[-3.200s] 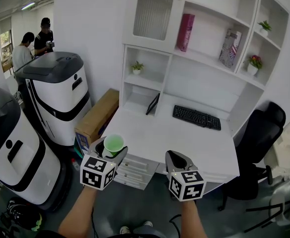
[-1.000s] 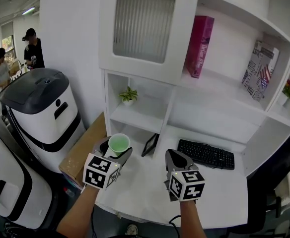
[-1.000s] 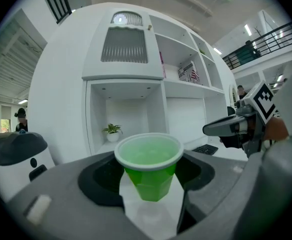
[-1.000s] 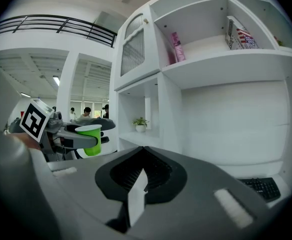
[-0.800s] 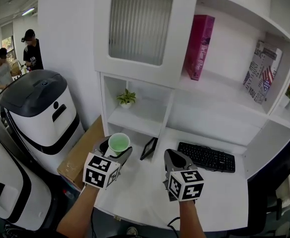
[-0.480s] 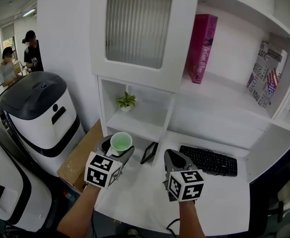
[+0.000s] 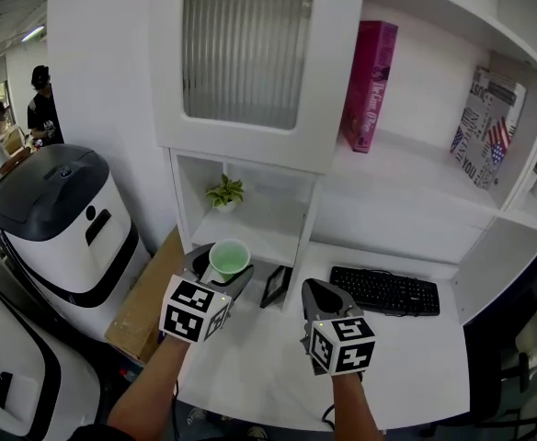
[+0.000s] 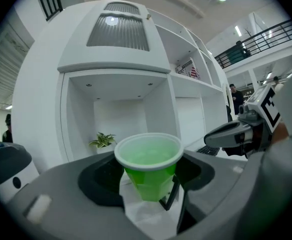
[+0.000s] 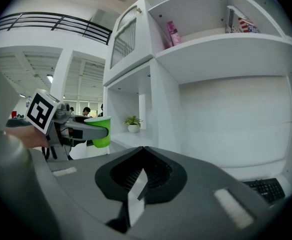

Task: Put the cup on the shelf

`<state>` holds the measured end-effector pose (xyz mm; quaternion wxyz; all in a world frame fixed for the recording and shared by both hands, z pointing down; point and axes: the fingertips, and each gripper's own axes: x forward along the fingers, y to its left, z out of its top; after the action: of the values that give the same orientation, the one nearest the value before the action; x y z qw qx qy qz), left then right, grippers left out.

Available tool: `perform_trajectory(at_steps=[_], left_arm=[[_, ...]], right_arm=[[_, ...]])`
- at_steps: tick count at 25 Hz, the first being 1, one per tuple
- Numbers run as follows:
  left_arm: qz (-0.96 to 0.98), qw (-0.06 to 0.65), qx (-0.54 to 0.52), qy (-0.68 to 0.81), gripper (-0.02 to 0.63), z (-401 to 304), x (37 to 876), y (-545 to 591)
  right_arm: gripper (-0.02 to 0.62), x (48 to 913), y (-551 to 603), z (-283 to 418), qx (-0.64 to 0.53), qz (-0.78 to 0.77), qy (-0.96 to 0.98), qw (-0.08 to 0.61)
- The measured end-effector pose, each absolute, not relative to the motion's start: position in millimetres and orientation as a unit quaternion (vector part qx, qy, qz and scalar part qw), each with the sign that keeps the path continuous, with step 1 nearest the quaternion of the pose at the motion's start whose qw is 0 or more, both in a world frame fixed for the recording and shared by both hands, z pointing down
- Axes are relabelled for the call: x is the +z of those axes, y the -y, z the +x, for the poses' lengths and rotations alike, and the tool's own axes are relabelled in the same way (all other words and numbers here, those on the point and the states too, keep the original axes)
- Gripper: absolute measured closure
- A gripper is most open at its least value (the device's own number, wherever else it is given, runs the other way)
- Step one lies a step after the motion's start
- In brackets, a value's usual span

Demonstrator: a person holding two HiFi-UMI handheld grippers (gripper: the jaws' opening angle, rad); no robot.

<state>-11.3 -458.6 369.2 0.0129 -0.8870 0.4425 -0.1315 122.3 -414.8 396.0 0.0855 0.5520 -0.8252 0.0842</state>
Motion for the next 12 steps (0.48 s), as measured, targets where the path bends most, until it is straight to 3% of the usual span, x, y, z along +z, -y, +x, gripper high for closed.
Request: perform_trajectory(at_steps=[12], left_arm=[[-0.931, 0.014, -0.125, -0.344, 0.293, 2, 367, 499]], right_arm=[[0.572, 398, 425, 95, 0.097, 0.617, 0.777, 0.077]])
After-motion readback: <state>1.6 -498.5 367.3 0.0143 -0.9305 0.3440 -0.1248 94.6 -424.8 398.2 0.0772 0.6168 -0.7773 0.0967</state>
